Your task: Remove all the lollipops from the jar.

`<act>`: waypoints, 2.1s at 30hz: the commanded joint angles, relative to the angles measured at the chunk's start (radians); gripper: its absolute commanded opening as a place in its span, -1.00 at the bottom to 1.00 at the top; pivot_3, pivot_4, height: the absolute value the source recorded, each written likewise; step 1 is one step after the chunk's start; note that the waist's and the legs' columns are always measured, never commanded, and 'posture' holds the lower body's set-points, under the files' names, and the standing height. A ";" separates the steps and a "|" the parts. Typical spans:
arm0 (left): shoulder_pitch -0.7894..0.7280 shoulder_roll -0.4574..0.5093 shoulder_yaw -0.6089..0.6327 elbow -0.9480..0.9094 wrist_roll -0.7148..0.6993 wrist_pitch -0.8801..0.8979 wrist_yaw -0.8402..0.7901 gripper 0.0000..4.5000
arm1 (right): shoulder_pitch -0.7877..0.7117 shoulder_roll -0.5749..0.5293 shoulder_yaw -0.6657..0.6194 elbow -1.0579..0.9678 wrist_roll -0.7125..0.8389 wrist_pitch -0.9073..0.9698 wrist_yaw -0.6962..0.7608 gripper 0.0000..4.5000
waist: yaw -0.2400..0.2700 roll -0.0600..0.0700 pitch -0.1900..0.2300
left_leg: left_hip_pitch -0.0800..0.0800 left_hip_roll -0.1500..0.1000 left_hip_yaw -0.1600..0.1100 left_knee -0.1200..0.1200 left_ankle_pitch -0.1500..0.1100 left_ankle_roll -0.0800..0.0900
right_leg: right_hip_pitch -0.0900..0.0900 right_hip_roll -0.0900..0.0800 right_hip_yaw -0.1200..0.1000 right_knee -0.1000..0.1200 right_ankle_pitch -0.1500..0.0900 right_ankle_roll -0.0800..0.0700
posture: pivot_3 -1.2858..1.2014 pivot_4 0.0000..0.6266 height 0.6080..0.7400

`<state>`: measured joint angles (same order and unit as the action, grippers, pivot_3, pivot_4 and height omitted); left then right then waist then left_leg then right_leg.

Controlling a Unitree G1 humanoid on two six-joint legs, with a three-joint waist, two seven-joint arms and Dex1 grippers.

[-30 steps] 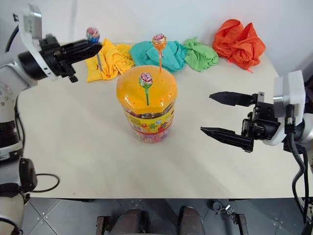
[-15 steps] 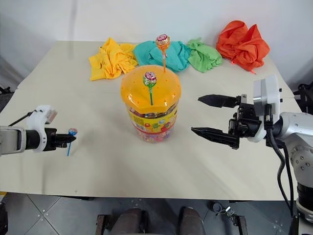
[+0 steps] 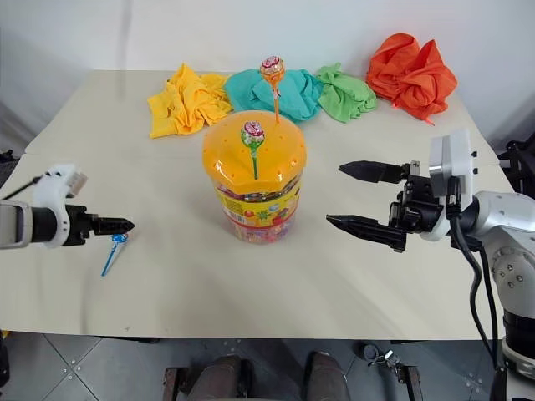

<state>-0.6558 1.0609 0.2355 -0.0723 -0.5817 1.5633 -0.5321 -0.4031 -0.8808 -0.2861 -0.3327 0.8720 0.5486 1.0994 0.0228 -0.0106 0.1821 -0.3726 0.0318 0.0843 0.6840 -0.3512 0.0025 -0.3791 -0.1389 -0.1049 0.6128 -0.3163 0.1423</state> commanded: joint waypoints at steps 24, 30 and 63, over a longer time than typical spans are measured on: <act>0.056 -0.125 0.198 0.207 -0.207 -1.019 -0.983 0.99 | -0.429 0.209 0.310 0.012 -0.120 0.062 -0.113 1.00 | -0.027 0.000 0.000 | -0.005 0.001 0.012 0.001 0.000 0.000 | -0.015 -0.002 0.001 0.010 0.000 -0.001 | 0.03 -0.52 1.00; 0.117 -0.134 0.234 0.162 -0.232 -1.044 -0.960 1.00 | -0.525 0.301 0.431 0.101 -0.188 0.074 -0.061 0.72 | -0.035 0.000 0.000 | -0.005 0.001 0.012 0.001 0.000 0.000 | -0.016 -0.003 0.000 0.011 0.000 -0.001 | 0.03 -0.52 1.00; 0.136 -0.139 0.218 0.101 -0.318 -1.028 -0.932 1.00 | -0.640 0.017 0.087 0.235 -0.111 0.466 -0.256 -0.99 | -0.047 -0.001 0.000 | -0.005 -0.001 0.010 0.000 -0.001 0.002 | -0.016 -0.005 -0.002 0.013 0.000 -0.001 | 0.03 -0.52 1.00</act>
<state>-0.5115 0.8962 0.4485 0.0518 -0.8966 0.5357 -1.4583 -1.0506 -0.8305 -0.1641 -0.0491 0.7385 0.9667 0.8389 -0.0245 -0.0112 0.1819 -0.3776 0.0313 0.0946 0.6841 -0.3525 0.0047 -0.3949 -0.1438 -0.1070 0.6260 -0.3163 0.1416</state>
